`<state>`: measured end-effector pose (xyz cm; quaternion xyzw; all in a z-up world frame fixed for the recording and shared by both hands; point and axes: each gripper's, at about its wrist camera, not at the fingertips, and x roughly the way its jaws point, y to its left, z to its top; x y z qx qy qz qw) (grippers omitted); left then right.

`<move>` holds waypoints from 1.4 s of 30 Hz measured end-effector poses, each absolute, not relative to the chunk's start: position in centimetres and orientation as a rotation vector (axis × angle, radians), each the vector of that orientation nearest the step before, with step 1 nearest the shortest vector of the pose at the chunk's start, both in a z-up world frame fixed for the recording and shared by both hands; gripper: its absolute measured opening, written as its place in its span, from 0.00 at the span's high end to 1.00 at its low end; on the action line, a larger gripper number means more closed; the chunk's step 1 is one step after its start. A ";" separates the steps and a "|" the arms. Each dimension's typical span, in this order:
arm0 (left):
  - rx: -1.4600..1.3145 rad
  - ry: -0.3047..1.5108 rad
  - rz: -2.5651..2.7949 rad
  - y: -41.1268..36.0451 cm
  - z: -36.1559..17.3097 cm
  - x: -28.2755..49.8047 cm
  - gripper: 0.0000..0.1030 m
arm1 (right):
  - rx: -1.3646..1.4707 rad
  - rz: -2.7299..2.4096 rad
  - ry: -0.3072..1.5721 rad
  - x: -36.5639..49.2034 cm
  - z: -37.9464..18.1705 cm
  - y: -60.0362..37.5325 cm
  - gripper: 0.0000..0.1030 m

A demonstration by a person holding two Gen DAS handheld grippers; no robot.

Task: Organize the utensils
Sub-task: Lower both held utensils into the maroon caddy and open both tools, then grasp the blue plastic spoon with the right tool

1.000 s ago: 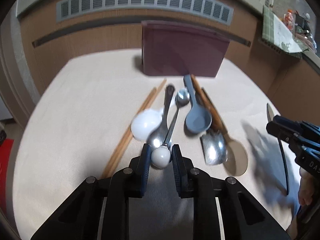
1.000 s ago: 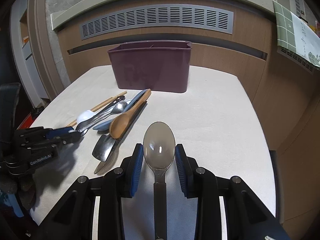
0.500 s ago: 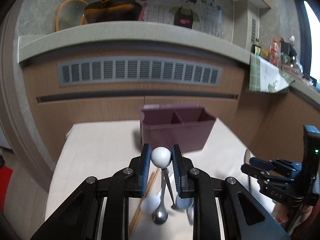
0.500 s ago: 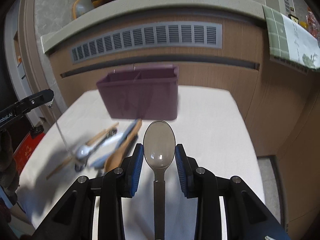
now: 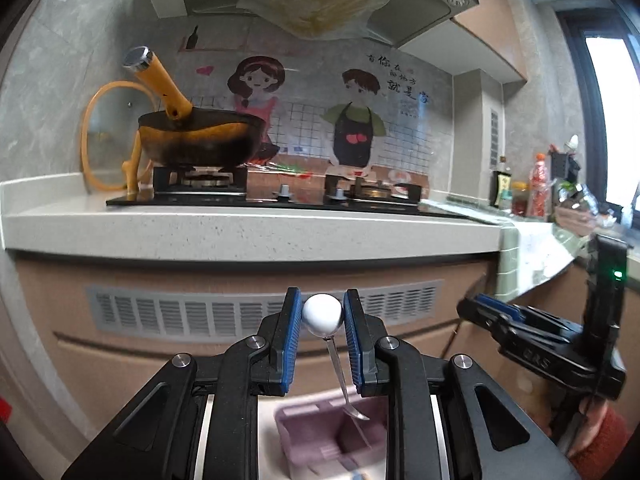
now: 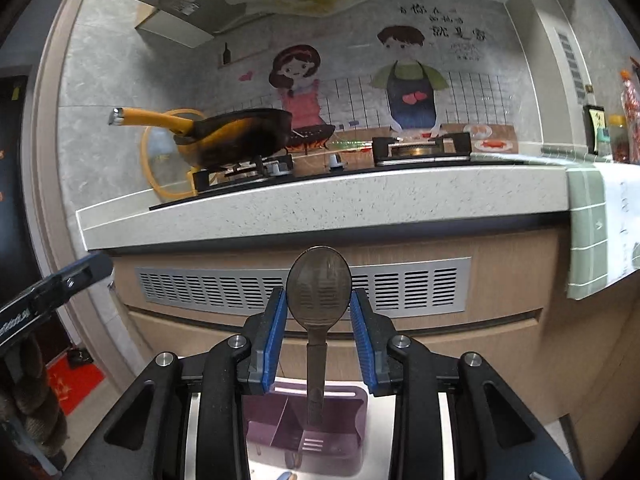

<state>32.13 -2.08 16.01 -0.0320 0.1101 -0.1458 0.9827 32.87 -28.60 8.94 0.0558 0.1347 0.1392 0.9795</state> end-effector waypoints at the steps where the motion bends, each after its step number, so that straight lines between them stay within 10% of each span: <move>1: -0.066 0.238 -0.289 -2.2 15.2 33.4 0.78 | 0.108 0.276 0.281 33.5 8.4 -28.4 0.72; 12: -0.181 0.583 -0.416 -3.6 3.4 39.7 0.73 | 0.070 0.341 0.637 38.0 -2.2 -26.8 0.69; 21: -0.266 0.476 -0.310 0.9 4.0 31.6 0.51 | 0.010 0.184 0.474 30.4 0.6 -28.8 0.66; 42: -0.182 0.870 -0.213 7.2 -8.4 18.8 0.50 | -0.259 0.421 0.874 23.2 -9.7 -15.2 0.72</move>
